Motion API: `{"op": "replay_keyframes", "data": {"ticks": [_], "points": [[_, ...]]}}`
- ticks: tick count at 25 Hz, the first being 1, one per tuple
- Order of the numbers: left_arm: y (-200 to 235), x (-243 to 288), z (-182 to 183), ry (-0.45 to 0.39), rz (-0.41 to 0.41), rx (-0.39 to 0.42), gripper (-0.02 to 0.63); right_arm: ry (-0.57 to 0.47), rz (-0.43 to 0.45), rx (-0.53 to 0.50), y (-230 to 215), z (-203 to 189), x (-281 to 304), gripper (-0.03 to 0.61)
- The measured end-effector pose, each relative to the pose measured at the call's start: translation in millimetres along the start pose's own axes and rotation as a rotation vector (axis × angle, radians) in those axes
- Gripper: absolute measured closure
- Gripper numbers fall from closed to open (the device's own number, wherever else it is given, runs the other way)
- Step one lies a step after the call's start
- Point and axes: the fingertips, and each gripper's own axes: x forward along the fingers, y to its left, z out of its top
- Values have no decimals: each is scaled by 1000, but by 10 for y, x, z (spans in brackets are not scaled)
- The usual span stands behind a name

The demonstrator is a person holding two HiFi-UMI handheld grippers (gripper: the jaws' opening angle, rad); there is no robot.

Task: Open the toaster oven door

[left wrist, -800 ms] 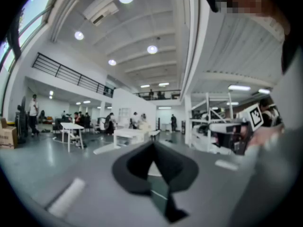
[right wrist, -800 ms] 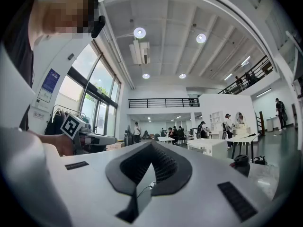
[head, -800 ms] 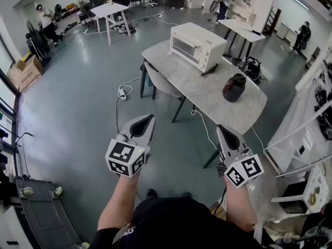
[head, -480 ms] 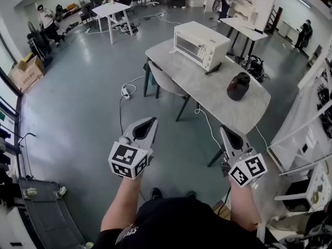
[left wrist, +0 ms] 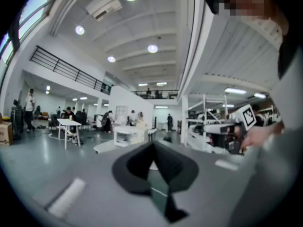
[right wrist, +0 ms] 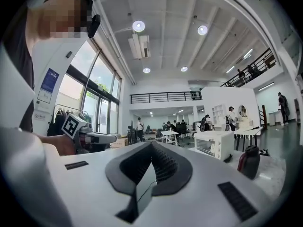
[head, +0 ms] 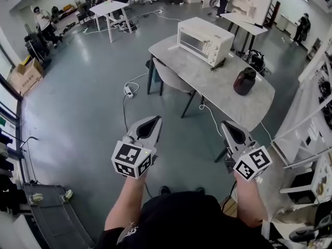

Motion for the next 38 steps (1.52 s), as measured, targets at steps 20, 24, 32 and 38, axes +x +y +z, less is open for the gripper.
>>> {"op": "replay_keyframes", "data": {"ticks": [20, 24, 32, 38], "points": [[603, 26, -62, 9, -14, -1, 605, 18, 75, 74, 156, -160, 672, 583], [788, 284, -112, 35, 6, 0, 604, 4, 118, 113, -62, -217, 984, 584], [1188, 1204, -97, 99, 0, -6, 604, -1, 191, 179, -724, -277, 1689, 584], [1345, 1913, 74, 126, -13, 32, 606, -36, 187, 211, -1407, -201, 2048, 583]]}}
